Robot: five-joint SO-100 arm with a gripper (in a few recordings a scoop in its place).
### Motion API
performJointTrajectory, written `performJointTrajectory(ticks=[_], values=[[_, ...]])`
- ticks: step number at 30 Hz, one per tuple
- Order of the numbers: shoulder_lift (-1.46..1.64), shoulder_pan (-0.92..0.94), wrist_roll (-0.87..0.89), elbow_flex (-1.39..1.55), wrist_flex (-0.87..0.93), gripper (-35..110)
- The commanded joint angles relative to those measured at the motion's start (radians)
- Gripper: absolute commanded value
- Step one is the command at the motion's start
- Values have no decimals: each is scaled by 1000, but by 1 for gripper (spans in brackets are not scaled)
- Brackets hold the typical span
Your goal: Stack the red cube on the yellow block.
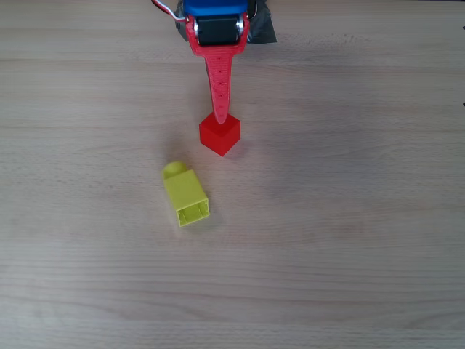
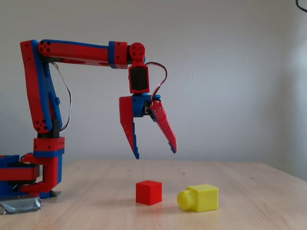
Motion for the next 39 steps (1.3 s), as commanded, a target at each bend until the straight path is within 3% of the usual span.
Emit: performJointTrajectory(ticks=[1, 7, 17, 39], values=[[35, -3, 6, -61, 35, 33], [26, 15, -2, 12, 31, 33], [6, 40, -31, 250, -141, 33], [-18, -69, -23, 239, -169, 33]])
